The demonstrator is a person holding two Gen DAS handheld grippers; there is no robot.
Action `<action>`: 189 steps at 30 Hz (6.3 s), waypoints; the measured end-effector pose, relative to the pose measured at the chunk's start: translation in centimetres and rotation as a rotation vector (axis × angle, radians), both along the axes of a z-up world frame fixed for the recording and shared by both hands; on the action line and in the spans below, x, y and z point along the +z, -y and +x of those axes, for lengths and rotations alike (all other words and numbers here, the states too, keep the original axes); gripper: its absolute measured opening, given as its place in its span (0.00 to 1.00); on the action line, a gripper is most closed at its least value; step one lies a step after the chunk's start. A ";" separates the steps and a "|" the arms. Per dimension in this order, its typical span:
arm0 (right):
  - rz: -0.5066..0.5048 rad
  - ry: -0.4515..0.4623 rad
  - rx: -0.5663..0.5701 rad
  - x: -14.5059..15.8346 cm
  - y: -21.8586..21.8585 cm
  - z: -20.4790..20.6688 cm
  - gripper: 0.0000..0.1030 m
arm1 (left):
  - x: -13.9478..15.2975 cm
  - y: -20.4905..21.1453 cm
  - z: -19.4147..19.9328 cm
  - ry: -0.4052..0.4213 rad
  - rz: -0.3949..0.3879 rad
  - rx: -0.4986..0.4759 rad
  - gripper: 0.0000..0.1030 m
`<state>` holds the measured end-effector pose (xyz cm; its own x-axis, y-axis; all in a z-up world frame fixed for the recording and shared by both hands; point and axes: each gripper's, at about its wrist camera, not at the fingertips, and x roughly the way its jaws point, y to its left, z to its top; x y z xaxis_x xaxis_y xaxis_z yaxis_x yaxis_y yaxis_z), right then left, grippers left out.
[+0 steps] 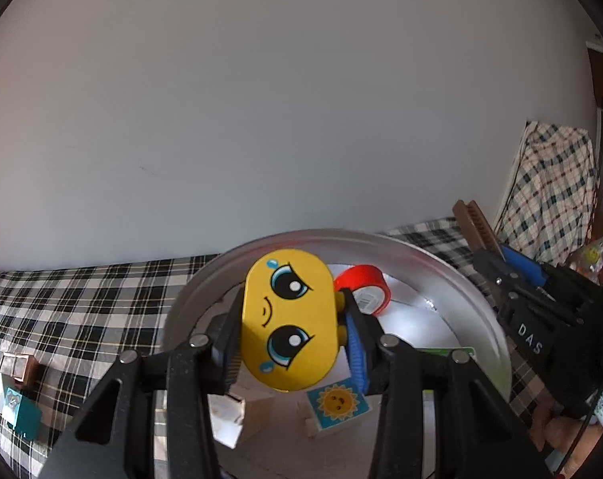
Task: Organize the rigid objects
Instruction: 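Lift and carry the yellow face block and brown brush over the blue tin, then open both tools to drop the face block and brush into the tin, then withdraw both open tools from the tin toward the remaining blocks, then grasp the teal teddy-bear block with the right tool while the left tool grasps the yellow cube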
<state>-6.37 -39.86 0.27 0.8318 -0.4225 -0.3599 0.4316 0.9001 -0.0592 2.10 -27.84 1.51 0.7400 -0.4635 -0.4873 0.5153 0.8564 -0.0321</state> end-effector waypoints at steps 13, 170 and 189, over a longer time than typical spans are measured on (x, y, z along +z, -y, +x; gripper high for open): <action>0.016 -0.099 0.049 -1.4 -0.2 1.9 0.27 | -0.2 1.2 1.0 -0.082 0.071 0.027 0.41; 0.259 -0.438 0.400 -7.7 -32.1 17.8 0.39 | -3.2 -36.5 10.0 -0.220 0.156 0.476 0.96; 0.246 -0.424 0.434 -7.6 -32.2 16.9 0.33 | -4.6 -36.7 11.0 -0.386 0.071 0.376 0.73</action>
